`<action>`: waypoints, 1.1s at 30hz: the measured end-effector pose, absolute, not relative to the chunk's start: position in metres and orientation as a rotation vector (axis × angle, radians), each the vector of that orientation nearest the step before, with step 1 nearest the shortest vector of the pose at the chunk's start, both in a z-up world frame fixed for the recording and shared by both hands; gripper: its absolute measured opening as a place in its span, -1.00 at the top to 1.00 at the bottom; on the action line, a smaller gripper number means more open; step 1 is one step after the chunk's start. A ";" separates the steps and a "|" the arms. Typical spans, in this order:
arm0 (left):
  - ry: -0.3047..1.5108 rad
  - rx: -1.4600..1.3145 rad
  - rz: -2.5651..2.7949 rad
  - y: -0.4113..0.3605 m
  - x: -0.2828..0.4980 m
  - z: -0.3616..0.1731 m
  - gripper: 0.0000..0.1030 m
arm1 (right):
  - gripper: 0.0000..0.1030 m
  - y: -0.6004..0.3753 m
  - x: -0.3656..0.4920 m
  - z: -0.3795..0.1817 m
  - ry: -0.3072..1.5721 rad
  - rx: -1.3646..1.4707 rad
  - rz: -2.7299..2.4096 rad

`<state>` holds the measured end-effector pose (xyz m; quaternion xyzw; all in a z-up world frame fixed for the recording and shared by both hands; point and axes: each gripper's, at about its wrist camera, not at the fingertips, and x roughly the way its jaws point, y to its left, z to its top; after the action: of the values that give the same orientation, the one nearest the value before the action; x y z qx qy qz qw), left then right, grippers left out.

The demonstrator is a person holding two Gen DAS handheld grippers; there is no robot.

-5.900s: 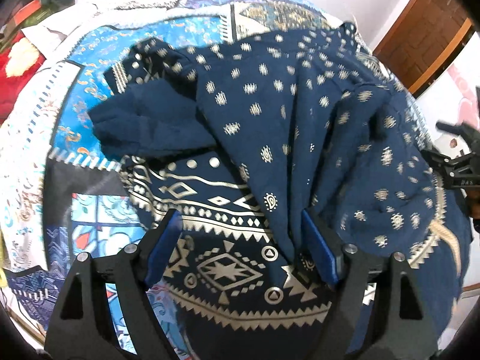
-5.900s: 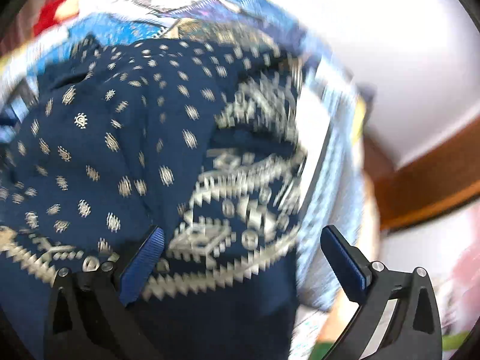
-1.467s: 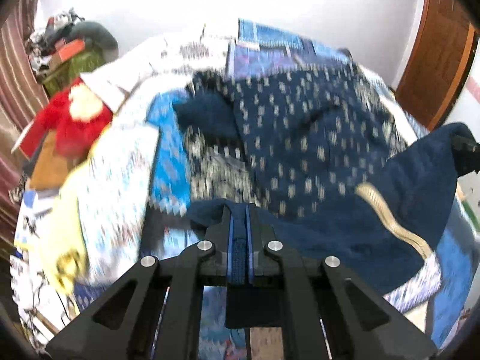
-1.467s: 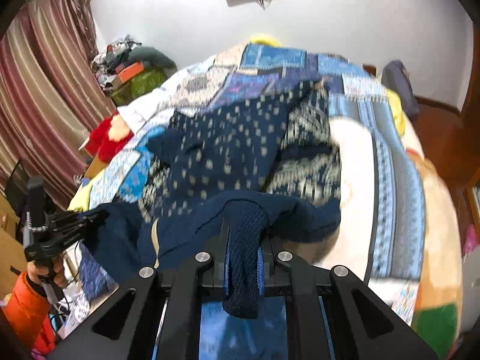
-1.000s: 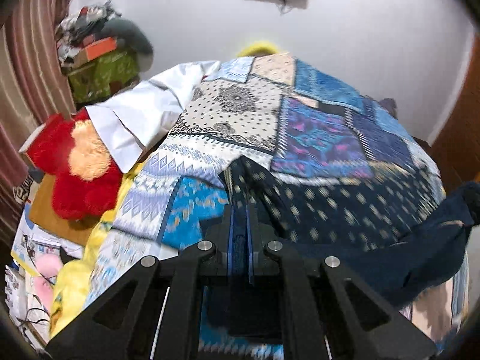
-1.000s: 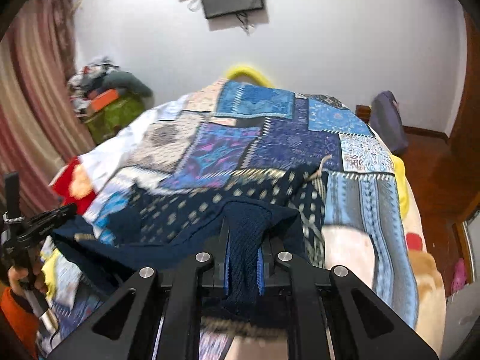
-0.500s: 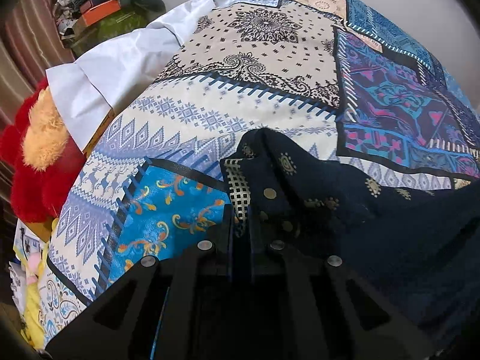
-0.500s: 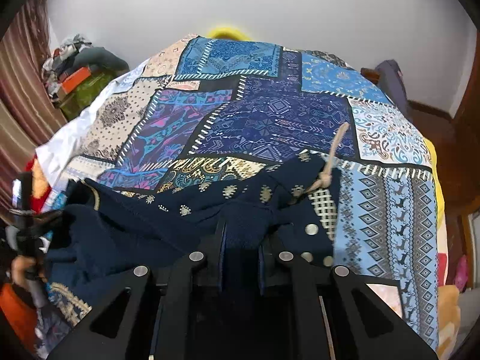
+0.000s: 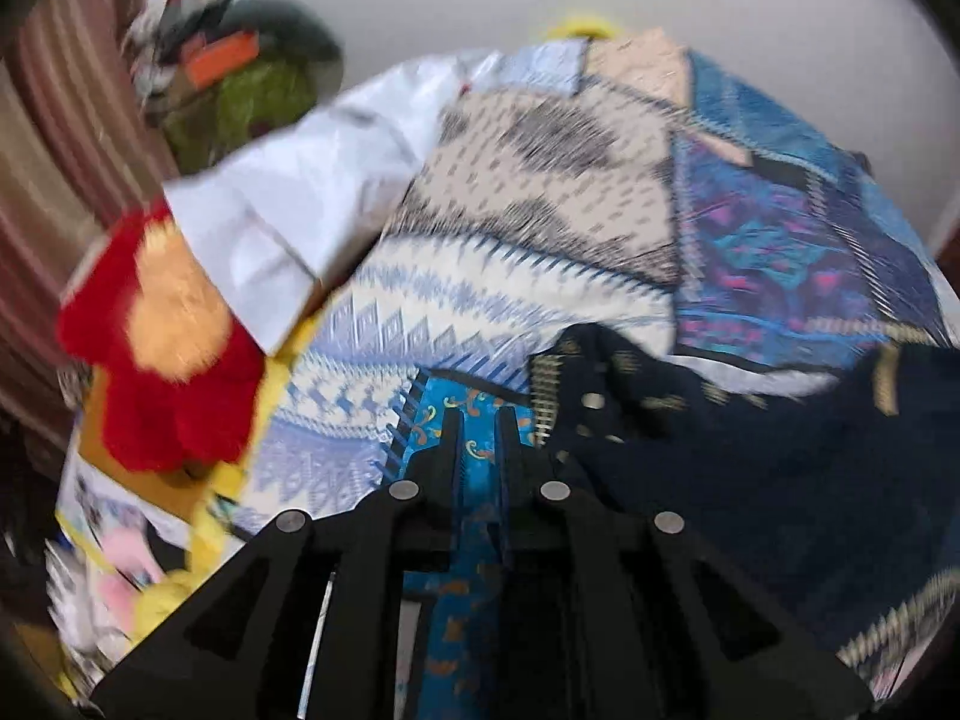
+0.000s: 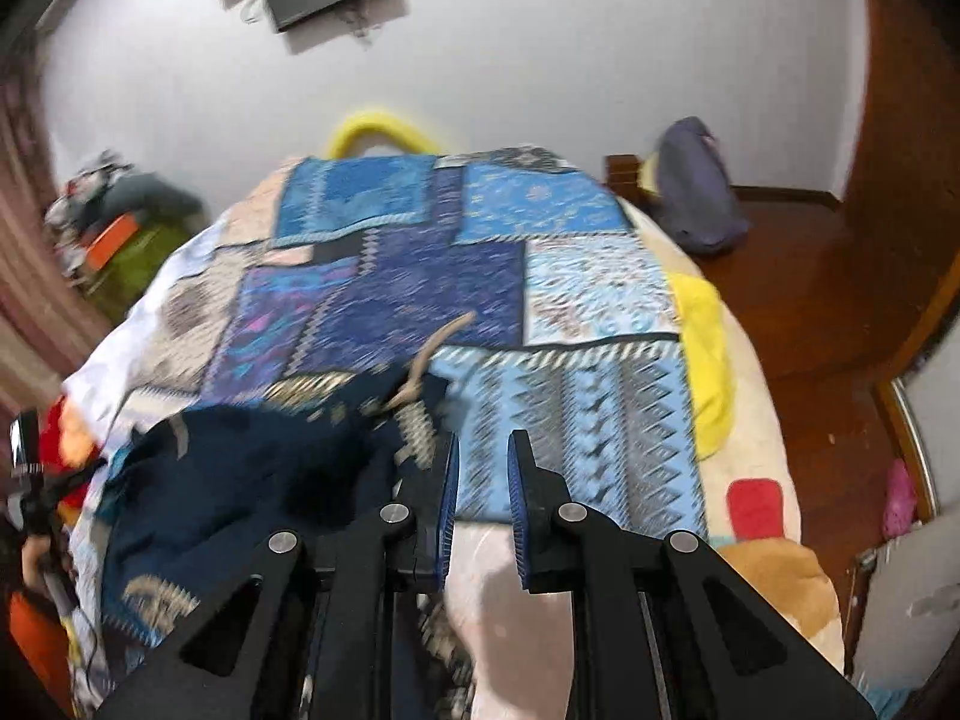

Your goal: Fold large clothes

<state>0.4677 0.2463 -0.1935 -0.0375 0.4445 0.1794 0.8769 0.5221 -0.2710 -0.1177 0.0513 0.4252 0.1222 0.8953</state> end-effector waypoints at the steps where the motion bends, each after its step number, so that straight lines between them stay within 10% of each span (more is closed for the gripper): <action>1: 0.918 -0.065 0.357 0.240 0.464 -0.187 0.71 | 0.78 -0.266 0.515 -0.116 0.877 0.094 0.275; 6: 0.859 -0.046 0.212 0.196 0.442 -0.169 -0.35 | 0.78 -0.223 0.487 -0.117 0.868 0.040 0.410; 17: 1.040 0.069 0.114 0.144 0.506 -0.251 -0.54 | 0.78 -0.110 0.506 -0.185 0.950 -0.284 0.432; 33: 0.905 -0.028 0.223 0.197 0.511 -0.201 -0.69 | 0.78 -0.126 0.537 -0.136 0.789 -0.164 0.331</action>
<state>0.5110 0.1973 -0.2010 -0.0136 0.4364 0.1073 0.8932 0.5366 -0.1256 -0.1361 -0.0795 0.3823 0.1602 0.9066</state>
